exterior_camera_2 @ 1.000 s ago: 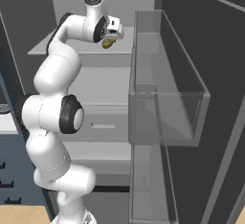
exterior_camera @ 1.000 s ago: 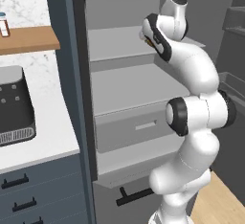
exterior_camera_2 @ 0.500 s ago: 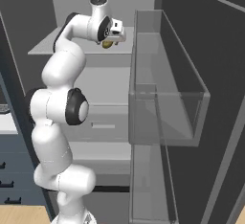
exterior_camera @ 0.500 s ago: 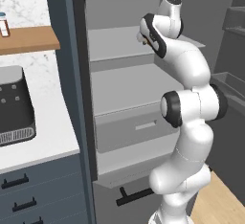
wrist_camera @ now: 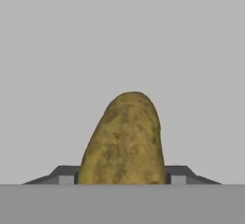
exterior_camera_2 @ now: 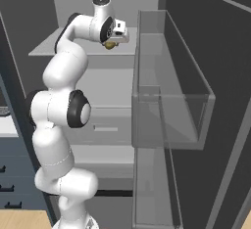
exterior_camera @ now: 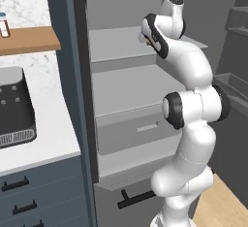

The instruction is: Place one potato and one steak in each tupperware on the nearby counter, to pack two identical lunches.

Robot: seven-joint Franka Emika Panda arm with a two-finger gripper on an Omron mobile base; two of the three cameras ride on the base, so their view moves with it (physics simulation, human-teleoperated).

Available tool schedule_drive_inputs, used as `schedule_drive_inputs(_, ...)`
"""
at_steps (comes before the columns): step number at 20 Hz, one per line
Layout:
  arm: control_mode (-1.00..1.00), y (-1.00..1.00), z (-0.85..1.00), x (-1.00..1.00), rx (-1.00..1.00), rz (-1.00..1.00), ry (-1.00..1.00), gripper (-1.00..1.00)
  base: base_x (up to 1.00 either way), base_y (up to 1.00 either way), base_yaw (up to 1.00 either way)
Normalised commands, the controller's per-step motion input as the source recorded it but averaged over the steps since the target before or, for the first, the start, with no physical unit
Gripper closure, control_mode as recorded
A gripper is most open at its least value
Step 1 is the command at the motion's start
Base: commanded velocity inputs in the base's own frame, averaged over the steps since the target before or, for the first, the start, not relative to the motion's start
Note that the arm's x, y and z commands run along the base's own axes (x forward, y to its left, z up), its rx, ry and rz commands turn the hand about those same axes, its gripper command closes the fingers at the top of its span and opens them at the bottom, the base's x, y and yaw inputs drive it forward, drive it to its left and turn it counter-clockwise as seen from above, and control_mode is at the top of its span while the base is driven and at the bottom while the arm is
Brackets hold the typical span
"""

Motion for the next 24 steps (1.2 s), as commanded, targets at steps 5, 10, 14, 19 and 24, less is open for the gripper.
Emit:
schedule_drive_inputs(5, -1.00, 0.06, 0.00, -0.24, 0.00, 0.00, -0.10, 1.00, 0.00, 0.00, 0.00)
schedule_drive_inputs(10, -1.00, 0.40, -0.09, -1.00, -0.01, 0.06, -0.38, 1.00, 0.00, 0.00, 0.00)
schedule_drive_inputs(14, -1.00, 0.27, -0.01, -1.00, 0.00, 0.05, -0.24, 1.00, 0.00, 0.00, 0.00)
schedule_drive_inputs(19, -1.00, 0.06, -0.11, -1.00, 0.00, 0.04, 0.01, 1.00, 0.00, 0.00, 0.00)
schedule_drive_inputs(24, -1.00, 0.00, -0.44, -0.98, -0.03, 0.02, 0.38, 1.00, 0.00, 0.00, 0.00)
